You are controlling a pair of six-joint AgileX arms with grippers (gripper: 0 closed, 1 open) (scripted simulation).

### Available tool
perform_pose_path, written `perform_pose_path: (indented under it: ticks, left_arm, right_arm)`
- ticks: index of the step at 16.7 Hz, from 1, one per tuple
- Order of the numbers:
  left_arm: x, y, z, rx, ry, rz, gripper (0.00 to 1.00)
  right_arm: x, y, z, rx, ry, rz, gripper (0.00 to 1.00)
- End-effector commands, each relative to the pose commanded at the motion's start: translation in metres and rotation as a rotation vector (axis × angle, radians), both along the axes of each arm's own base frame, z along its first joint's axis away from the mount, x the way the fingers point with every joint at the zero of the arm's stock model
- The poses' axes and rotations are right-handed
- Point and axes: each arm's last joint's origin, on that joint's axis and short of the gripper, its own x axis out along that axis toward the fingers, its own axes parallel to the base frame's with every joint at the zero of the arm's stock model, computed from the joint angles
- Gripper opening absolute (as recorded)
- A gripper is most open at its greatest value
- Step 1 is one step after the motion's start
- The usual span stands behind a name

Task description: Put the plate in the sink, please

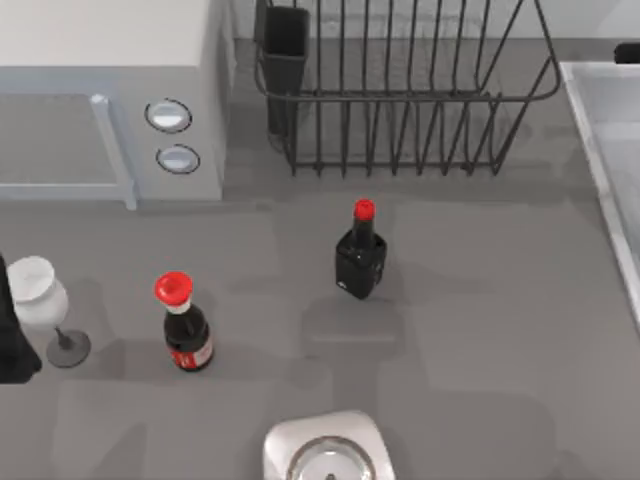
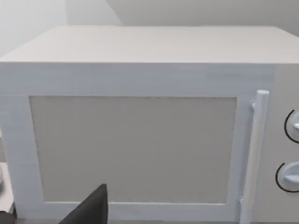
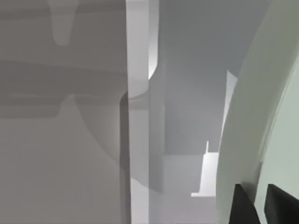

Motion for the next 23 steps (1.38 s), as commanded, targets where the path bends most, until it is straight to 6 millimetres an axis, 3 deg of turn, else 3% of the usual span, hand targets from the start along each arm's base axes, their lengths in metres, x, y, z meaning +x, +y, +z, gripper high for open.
perform_pose_path:
  ticks: [2,6,19,23]
  left_arm:
    - [0.0000,0.0000,0.0000,0.000,0.000,0.000,1.00]
    - [0.0000,0.0000,0.0000,0.000,0.000,0.000,1.00]
    - [0.0000,0.0000,0.0000,0.000,0.000,0.000,1.00]
    - [0.0000,0.0000,0.0000,0.000,0.000,0.000,1.00]
  right_arm:
    - [0.0024,-0.0120,-0.0061,0.001,-0.001,0.000,0.00]
    - [0.0024,-0.0120,-0.0061,0.001,-0.001,0.000,0.00]
    - [0.0024,-0.0120,-0.0061,0.001,-0.001,0.000,0.98]
    - [0.0024,-0.0120,-0.0061,0.001,-0.001,0.000,1.00]
